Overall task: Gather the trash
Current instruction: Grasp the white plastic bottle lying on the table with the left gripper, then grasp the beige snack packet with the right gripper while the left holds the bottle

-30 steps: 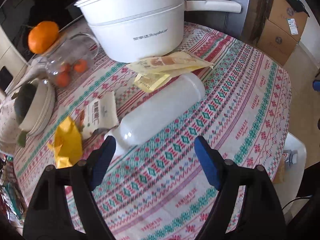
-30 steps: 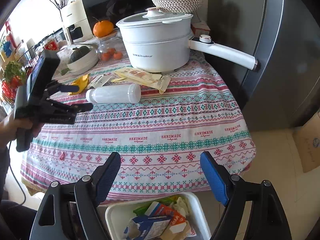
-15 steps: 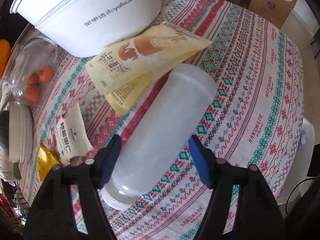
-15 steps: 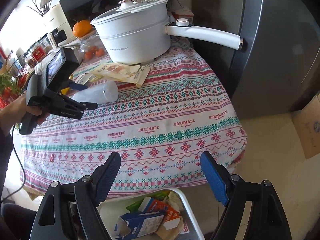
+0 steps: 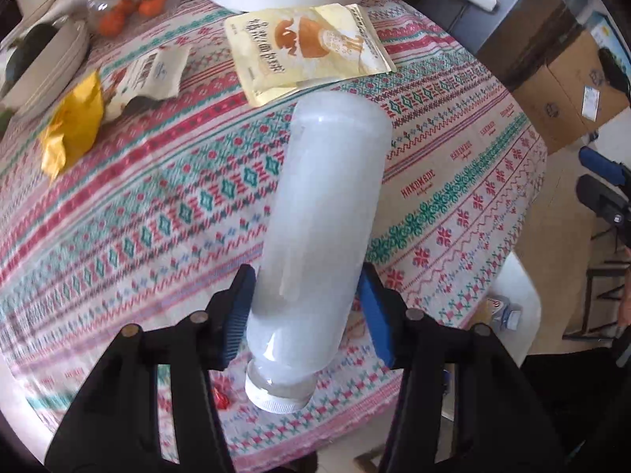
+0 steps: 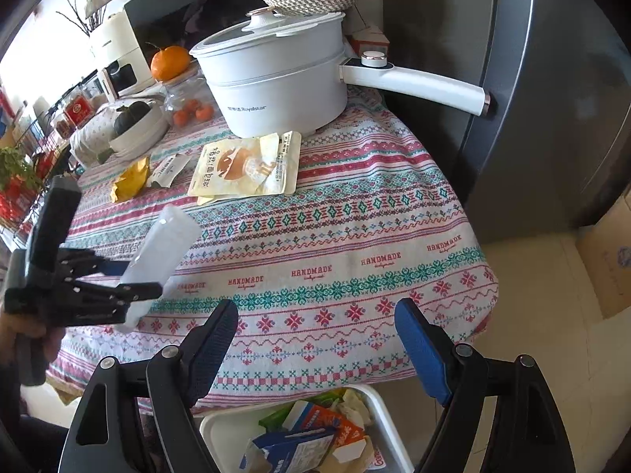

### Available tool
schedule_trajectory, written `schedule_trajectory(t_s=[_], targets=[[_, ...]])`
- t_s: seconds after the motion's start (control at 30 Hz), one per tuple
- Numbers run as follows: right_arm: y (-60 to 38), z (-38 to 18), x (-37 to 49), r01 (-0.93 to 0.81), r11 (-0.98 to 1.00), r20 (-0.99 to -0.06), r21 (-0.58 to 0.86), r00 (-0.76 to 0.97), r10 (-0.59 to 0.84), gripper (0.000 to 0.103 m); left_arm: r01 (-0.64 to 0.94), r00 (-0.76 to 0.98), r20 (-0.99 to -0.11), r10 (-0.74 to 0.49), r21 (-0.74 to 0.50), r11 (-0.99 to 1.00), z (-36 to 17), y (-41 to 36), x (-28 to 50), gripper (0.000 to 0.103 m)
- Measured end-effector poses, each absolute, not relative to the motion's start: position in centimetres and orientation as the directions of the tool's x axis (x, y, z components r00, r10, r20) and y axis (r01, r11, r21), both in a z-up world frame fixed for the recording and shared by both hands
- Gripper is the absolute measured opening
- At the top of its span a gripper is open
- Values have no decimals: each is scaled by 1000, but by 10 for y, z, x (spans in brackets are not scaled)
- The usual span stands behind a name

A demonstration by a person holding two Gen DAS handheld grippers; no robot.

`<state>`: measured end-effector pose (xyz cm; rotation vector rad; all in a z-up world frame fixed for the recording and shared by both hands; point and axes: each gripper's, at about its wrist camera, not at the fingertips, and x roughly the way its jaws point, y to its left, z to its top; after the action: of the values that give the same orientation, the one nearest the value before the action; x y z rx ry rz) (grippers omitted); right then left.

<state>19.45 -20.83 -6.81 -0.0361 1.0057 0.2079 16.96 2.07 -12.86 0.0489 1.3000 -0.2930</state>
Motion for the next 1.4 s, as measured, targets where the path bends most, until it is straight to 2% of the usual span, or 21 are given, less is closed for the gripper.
schedule_trajectory(t_s=[0.23,0.37,0.47,0.57,0.97,1.07,1.1,1.17,1.23,1.27,1.33,1.4], targets=[[-176,-76,204,-245,968,-834,52,523,177,83,111,391,-894,-218,-190,976,-82,76,130,54],[-160,-85,223,-308,948,-820,79,521,238,83,21,419,-871,-257,-274,962,-84,108,123,53],[-148,-97,244,-357,934,-806,23,546,228,83,11,459,-856,-238,-263,965,-81,112,127,53],[-143,-115,272,-374,927,-809,29,536,241,83,2,470,-845,-255,-287,958,-79,121,130,53],[-147,-162,377,-250,960,-809,127,534,246,83,-20,447,-865,-227,-264,964,-94,129,159,53],[-132,-168,374,-258,965,-790,46,581,193,81,-31,444,-869,-220,-261,965,-95,129,161,53],[-126,-171,372,-266,964,-787,9,593,171,76,-35,445,-867,-224,-266,963,-94,130,161,53],[-117,-173,365,-295,955,-771,-30,615,165,60,-44,452,-863,-226,-275,960,-93,130,162,53],[-112,-172,360,-309,951,-772,-27,611,176,35,-50,460,-859,-226,-278,959,-91,131,161,52],[-110,-172,358,-320,947,-777,-16,601,190,31,-53,465,-856,-225,-281,958,-89,131,159,52],[-110,-170,352,-336,942,-787,13,578,217,13,-55,475,-849,-232,-292,955,-85,131,156,52],[-111,-165,343,-348,936,-788,44,564,247,11,-51,490,-838,-239,-302,952,-79,131,151,52]])
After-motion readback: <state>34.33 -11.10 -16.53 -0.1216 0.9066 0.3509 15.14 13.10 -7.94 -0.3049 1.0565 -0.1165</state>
